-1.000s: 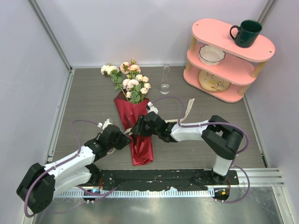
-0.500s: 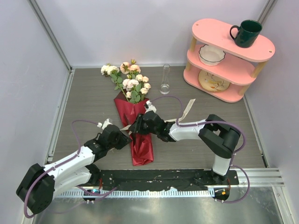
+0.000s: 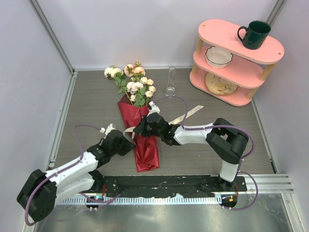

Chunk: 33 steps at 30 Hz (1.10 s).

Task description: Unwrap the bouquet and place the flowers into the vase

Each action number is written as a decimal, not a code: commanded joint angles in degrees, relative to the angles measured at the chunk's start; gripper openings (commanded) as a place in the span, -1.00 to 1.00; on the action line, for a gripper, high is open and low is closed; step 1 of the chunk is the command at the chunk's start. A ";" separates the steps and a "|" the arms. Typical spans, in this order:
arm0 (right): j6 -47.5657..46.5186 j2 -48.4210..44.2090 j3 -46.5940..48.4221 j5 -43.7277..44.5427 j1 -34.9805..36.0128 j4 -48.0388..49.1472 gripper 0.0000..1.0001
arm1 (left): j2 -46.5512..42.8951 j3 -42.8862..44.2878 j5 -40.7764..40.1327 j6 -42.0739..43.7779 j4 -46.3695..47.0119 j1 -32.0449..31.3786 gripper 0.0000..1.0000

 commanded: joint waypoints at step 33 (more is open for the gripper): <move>-14.70 -16.29 37.77 -5.25 -0.44 -8.89 -0.98 | -6.23 -3.70 -5.75 -1.62 -1.15 0.14 -1.00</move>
